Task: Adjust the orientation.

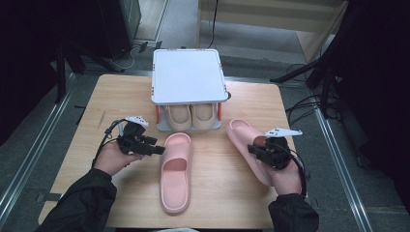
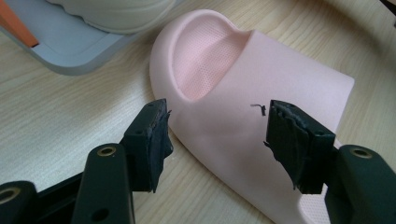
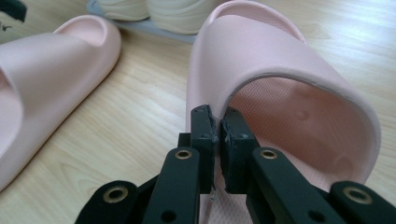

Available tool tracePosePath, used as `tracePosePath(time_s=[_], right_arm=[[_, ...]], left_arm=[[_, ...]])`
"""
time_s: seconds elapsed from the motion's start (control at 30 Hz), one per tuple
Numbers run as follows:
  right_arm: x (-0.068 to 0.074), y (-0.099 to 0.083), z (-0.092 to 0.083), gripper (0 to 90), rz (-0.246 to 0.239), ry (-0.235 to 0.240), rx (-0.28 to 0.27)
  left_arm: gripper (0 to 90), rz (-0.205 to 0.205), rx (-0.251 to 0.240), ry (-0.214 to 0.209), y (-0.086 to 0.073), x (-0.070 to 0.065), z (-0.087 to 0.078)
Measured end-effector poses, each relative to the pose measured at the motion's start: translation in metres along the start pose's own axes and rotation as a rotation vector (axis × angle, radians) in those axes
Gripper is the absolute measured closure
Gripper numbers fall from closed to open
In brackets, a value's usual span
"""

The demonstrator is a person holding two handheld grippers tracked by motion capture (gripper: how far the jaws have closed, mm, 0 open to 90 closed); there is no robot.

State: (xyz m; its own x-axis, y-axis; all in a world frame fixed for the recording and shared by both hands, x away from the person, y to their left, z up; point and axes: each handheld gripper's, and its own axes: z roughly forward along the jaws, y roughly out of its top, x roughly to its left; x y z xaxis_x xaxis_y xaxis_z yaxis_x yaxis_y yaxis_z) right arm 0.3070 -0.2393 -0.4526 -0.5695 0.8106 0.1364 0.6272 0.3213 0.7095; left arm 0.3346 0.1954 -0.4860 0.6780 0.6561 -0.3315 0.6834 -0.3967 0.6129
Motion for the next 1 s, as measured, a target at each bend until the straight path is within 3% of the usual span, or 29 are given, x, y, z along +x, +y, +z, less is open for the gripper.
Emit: tracePosePath(time_s=[0.23, 0.5, 0.57, 0.63, 1.0], right_arm=[[0.026, -0.006, 0.009, 85.6, -0.013, 0.023, 0.028], [0.056, -0.005, 0.039, 85.6, -0.082, 0.034, 0.08], [0.061, -0.004, 0.043, 85.6, -0.094, 0.021, 0.075], [0.064, -0.002, 0.046, 85.6, -0.09, 0.038, 0.067], [0.083, -0.005, 0.061, 85.7, -0.13, 0.032, 0.118]], left_arm=[[46.2, 0.042, -0.005, -0.004, 0.001, -0.006, 0.001], [45.6, 0.04, 0.0, -0.001, 0.0, -0.004, 0.0], [45.7, 0.04, -0.001, -0.002, 0.0, -0.005, 0.001], [46.0, 0.051, 0.006, -0.002, 0.0, -0.006, 0.001], [46.0, 0.057, 0.011, 0.003, -0.003, -0.005, -0.001]])
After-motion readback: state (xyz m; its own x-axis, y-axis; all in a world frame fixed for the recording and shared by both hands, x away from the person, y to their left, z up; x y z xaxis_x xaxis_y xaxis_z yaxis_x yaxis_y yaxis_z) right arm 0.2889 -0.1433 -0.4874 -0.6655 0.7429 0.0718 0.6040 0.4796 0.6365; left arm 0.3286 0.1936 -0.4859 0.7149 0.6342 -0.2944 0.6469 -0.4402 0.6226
